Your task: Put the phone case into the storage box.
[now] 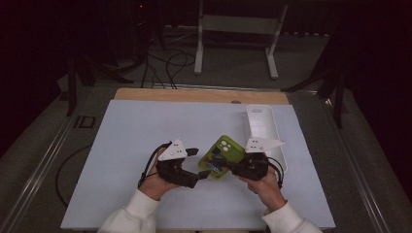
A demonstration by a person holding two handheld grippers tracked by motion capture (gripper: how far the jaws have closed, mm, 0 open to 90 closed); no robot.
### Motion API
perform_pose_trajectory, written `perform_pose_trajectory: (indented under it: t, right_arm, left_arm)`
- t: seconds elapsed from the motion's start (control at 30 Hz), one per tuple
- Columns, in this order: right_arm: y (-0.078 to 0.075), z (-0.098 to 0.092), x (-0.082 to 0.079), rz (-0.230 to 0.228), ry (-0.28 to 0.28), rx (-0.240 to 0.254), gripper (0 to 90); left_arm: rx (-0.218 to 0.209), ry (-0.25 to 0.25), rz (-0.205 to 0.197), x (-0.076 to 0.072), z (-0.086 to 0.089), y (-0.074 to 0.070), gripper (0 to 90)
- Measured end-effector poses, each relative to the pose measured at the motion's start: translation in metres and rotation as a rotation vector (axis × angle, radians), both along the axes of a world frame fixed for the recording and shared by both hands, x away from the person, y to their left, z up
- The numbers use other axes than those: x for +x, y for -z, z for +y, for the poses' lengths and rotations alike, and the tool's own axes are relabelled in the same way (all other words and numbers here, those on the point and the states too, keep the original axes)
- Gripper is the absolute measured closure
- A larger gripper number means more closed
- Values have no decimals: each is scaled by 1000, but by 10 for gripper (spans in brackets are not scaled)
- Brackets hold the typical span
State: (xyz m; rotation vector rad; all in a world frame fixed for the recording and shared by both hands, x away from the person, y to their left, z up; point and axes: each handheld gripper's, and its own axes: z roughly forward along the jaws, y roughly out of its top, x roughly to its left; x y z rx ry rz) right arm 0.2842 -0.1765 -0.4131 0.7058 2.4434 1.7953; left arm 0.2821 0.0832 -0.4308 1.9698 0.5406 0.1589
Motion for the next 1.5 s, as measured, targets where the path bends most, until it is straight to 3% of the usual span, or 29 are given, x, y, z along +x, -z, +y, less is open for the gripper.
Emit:
perform_pose_trajectory:
  t: [0.37, 1.07, 1.3, 1.5]
  right_arm:
    - [0, 0, -1, -16, -42, -9, 885]
    - [0, 3, -3, -18, -175, -30, 886]
    - [0, 1, -1, -22, -182, -21, 881]
    - [0, 0, -2, -31, -176, -19, 785]
  left_arm:
    - [-7, 68, 23, -1, -3, 2, 273]
    - [-15, 223, 81, 0, -4, 11, 602]
    - [-14, 243, 69, -2, -2, 12, 716]
    - [-11, 251, 53, -4, -3, 13, 771]
